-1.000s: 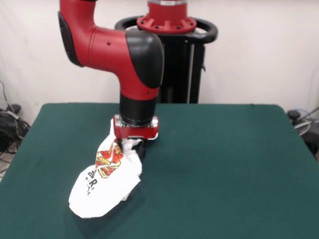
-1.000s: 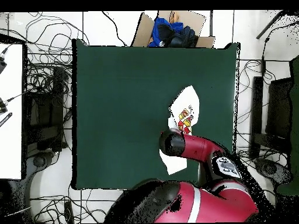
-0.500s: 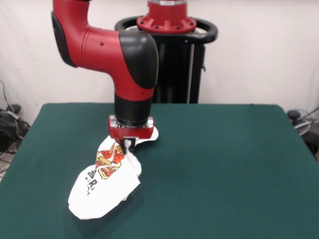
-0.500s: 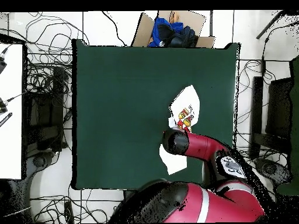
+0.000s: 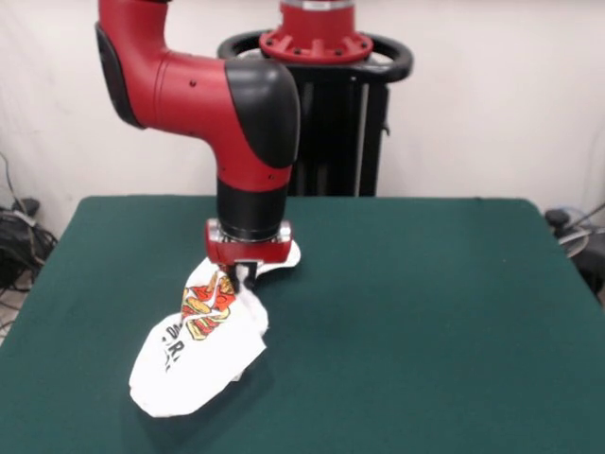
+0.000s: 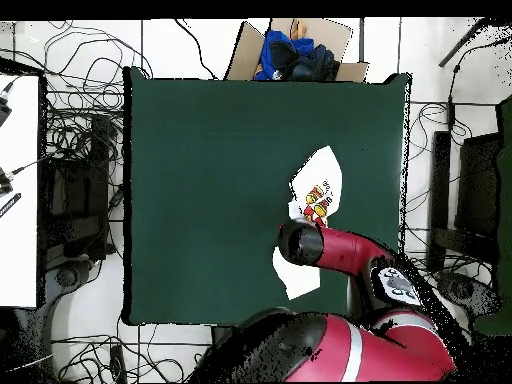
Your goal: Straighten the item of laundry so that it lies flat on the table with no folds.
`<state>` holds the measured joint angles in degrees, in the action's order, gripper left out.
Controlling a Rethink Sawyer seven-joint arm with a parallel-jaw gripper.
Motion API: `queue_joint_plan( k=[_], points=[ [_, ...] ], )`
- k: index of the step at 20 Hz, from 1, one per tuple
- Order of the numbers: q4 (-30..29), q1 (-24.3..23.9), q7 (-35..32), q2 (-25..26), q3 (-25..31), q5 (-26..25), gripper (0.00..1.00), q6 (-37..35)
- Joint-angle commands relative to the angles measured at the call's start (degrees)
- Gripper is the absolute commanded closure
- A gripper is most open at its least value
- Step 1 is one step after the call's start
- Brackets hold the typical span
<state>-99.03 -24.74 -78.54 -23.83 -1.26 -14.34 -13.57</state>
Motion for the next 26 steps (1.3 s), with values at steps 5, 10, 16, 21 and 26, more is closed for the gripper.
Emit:
queue_joint_plan(
  k=[5,10,16,21,26],
  points=[
    [-1.19,-2.54,-2.98,-1.14,10.67,-1.55,1.0,-2.45],
    [-6.39,-6.11,-4.92,-5.35,17.52,0.64,1.0,-1.37],
    [-10.06,-8.6,-7.52,-8.97,22.75,2.49,1.0,-1.28],
    [-11.65,-10.07,-8.83,-9.58,25.69,2.88,1.0,0.53],
    [-14.01,-12.23,-10.15,-10.67,29.48,3.19,1.0,2.94]
  ],
)
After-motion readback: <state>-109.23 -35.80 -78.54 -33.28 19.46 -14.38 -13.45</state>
